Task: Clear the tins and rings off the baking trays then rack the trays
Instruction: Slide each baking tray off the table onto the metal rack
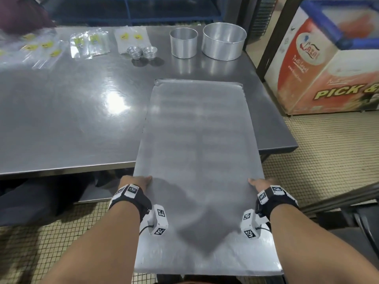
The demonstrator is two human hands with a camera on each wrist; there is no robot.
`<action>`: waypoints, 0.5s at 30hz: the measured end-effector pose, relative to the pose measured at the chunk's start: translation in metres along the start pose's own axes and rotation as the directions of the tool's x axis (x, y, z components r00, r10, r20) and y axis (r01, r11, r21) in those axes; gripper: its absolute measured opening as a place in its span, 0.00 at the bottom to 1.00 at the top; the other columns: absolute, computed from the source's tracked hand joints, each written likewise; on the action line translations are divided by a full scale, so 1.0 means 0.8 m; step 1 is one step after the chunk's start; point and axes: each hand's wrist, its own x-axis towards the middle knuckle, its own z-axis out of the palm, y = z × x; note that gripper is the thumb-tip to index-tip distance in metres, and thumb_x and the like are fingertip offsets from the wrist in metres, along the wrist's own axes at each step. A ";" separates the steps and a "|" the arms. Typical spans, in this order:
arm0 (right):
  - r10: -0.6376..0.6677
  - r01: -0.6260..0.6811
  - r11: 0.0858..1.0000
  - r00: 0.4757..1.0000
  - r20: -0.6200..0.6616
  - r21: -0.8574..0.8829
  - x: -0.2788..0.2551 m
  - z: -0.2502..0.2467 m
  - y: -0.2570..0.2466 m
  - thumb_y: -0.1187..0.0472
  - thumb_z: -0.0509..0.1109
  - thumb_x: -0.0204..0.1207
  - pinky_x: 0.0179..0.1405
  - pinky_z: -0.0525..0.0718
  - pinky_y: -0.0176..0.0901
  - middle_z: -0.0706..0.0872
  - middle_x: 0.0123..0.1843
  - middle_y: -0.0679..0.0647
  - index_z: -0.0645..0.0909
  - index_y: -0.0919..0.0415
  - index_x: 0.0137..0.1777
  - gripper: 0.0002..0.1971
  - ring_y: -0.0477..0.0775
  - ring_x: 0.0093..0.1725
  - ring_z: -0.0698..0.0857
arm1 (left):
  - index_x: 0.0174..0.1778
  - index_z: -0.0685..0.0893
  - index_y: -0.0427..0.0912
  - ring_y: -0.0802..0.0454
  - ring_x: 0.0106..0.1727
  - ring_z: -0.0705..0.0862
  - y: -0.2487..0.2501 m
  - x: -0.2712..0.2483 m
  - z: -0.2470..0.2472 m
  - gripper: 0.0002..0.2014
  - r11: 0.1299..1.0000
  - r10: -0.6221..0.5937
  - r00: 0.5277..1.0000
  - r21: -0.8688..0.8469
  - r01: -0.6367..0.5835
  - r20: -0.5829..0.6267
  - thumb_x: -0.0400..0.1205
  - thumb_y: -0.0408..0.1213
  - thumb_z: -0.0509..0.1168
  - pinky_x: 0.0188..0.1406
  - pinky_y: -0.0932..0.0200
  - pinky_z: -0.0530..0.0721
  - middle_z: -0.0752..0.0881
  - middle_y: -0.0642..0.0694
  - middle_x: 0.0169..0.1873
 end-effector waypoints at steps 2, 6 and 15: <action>0.004 -0.004 1.000 1.000 0.009 -0.017 0.006 -0.005 -0.006 0.54 0.78 0.73 0.56 0.77 0.45 0.85 0.63 0.64 0.78 0.69 0.67 0.27 0.63 0.56 0.85 | 0.55 0.86 0.33 0.36 0.49 0.88 0.013 0.004 0.006 0.23 1.000 0.002 1.000 0.019 -0.002 0.007 0.73 0.47 0.80 0.57 0.48 0.85 0.89 0.36 0.49; 0.020 -0.019 0.999 1.000 0.022 -0.039 0.014 -0.021 -0.021 0.53 0.76 0.76 0.57 0.76 0.48 0.83 0.67 0.64 0.77 0.69 0.70 0.28 0.64 0.64 0.83 | 0.52 0.85 0.35 0.39 0.49 0.86 0.035 0.008 0.018 0.21 0.996 0.028 0.999 0.083 -0.030 0.026 0.74 0.49 0.79 0.61 0.49 0.85 0.87 0.39 0.49; 0.071 -0.037 0.955 0.992 0.106 -0.296 -0.031 -0.005 -0.028 0.51 0.62 0.86 0.72 0.71 0.48 0.73 0.78 0.64 0.72 0.70 0.77 0.26 0.63 0.76 0.74 | 0.67 0.83 0.32 0.36 0.61 0.87 0.063 0.042 -0.009 0.26 0.961 0.097 0.993 0.251 -0.111 0.069 0.80 0.48 0.75 0.66 0.48 0.83 0.87 0.35 0.60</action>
